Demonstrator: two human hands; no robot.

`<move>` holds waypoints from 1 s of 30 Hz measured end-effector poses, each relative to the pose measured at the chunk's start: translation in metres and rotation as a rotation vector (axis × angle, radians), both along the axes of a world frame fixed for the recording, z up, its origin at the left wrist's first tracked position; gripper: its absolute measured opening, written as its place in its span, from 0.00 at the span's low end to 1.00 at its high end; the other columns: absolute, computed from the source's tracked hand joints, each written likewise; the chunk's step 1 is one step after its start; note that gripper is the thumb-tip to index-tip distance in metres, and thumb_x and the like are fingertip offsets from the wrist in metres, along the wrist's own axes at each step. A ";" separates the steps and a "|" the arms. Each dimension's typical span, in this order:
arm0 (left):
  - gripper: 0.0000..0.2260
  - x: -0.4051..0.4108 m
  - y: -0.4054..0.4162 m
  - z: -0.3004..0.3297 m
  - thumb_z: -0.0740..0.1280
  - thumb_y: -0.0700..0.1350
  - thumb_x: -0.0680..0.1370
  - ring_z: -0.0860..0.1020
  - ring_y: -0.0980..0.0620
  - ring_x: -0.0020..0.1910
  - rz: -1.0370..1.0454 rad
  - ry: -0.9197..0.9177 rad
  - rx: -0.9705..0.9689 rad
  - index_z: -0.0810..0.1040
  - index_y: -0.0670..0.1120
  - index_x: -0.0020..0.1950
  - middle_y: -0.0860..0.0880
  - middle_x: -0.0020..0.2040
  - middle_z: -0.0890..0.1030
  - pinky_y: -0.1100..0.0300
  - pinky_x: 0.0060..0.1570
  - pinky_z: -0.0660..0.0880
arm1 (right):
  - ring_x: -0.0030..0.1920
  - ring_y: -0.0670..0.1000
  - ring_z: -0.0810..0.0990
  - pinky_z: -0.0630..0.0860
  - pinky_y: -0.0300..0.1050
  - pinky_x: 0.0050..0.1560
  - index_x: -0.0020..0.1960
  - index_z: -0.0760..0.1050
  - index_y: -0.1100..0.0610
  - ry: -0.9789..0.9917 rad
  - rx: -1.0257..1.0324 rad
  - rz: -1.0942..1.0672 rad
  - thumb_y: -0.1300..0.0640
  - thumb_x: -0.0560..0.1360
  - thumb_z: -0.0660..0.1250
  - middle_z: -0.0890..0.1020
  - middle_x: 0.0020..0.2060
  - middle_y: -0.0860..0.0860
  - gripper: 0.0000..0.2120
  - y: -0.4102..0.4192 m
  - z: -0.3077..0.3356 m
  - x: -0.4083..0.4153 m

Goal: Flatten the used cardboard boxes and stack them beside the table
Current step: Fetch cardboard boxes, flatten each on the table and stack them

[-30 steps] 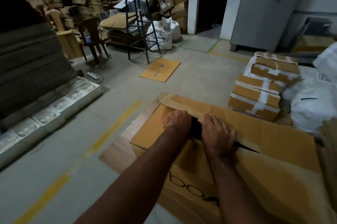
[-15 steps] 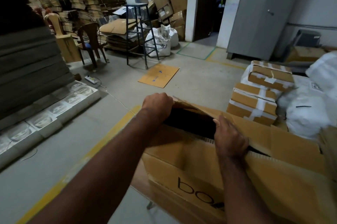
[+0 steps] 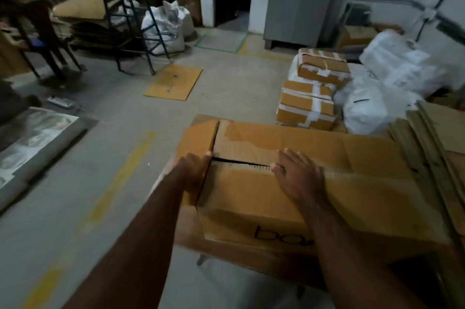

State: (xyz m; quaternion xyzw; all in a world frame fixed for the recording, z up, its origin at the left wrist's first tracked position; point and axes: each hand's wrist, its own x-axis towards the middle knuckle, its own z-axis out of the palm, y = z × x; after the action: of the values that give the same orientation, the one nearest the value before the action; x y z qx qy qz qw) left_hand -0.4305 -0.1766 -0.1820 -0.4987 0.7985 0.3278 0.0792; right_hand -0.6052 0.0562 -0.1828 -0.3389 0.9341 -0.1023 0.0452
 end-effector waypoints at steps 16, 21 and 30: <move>0.22 -0.030 -0.031 0.007 0.56 0.59 0.85 0.75 0.37 0.65 -0.272 0.413 -0.099 0.68 0.53 0.78 0.38 0.69 0.76 0.43 0.61 0.73 | 0.69 0.59 0.69 0.64 0.61 0.69 0.71 0.70 0.52 -0.041 0.208 -0.183 0.39 0.83 0.54 0.71 0.69 0.56 0.24 0.013 0.049 0.001; 0.34 -0.005 -0.052 0.039 0.49 0.72 0.79 0.64 0.42 0.76 -0.169 0.513 0.405 0.68 0.53 0.78 0.45 0.78 0.66 0.40 0.67 0.65 | 0.51 0.55 0.77 0.68 0.61 0.66 0.51 0.79 0.52 0.133 -0.188 -0.240 0.41 0.85 0.54 0.81 0.48 0.52 0.20 0.029 0.116 0.024; 0.60 0.008 -0.016 0.027 0.70 0.82 0.51 0.48 0.39 0.81 -0.843 0.088 -0.031 0.60 0.62 0.80 0.54 0.83 0.49 0.34 0.77 0.55 | 0.68 0.50 0.73 0.69 0.61 0.70 0.73 0.68 0.44 -0.375 0.287 0.042 0.32 0.68 0.76 0.73 0.71 0.45 0.39 0.066 0.095 0.066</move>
State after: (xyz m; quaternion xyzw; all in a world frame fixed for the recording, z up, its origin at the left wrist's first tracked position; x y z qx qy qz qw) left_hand -0.4224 -0.1928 -0.1551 -0.1153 0.9400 0.2758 0.1648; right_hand -0.5392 0.1225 -0.0874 -0.3234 0.9071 -0.0289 0.2679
